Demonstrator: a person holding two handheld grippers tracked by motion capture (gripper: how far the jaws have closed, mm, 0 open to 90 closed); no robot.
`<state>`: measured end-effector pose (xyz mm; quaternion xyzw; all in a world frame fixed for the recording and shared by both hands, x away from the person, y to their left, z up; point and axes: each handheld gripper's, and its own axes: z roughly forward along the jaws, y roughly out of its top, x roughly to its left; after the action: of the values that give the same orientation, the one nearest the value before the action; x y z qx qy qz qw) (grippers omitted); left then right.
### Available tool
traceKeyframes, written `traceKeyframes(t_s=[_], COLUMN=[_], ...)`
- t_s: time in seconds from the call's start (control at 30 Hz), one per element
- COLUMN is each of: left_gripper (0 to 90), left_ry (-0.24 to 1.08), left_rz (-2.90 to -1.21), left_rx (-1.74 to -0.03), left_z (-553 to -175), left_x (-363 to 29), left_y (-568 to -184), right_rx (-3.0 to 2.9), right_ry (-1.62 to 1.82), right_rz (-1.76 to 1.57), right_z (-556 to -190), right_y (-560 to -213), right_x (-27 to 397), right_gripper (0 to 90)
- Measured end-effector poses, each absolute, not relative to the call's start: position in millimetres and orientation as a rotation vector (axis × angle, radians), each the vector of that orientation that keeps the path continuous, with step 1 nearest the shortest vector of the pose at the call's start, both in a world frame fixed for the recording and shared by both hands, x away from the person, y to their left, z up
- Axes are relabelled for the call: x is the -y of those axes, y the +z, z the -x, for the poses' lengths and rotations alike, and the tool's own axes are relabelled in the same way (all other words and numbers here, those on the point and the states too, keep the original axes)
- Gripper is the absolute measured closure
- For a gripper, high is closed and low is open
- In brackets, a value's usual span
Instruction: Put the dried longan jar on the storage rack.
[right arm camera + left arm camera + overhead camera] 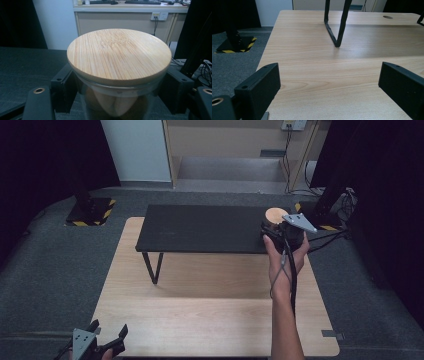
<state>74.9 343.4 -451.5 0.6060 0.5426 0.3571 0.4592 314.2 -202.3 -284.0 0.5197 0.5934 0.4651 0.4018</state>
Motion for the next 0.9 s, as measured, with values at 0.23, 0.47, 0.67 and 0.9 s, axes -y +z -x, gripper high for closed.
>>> traceKeyframes(t_s=[0.23,0.47,0.67,0.9], left_gripper=[2.6,2.6,2.6,2.6], left_ry=[0.880,0.871,0.866,0.865], left_rz=[-1.486,-1.487,-1.487,-1.485], left_rx=[-1.344,-1.343,-1.340,-1.340], left_z=[-73.7,-74.4,-74.8,-74.2], left_x=[-346.0,-346.9,-347.9,-348.9], left_y=[-452.2,-453.1,-453.2,-453.3], right_rx=[-1.502,-1.498,-1.484,-1.474], right_ry=[1.172,1.179,1.196,1.204], right_rz=[-1.312,-1.314,-1.318,-1.320], right_z=[-320.2,-320.2,-321.5,-321.5], right_y=[-283.7,-284.7,-286.5,-287.7], right_x=[202.2,202.6,202.4,202.3], right_gripper=[25.7,25.2,9.0,1.4])
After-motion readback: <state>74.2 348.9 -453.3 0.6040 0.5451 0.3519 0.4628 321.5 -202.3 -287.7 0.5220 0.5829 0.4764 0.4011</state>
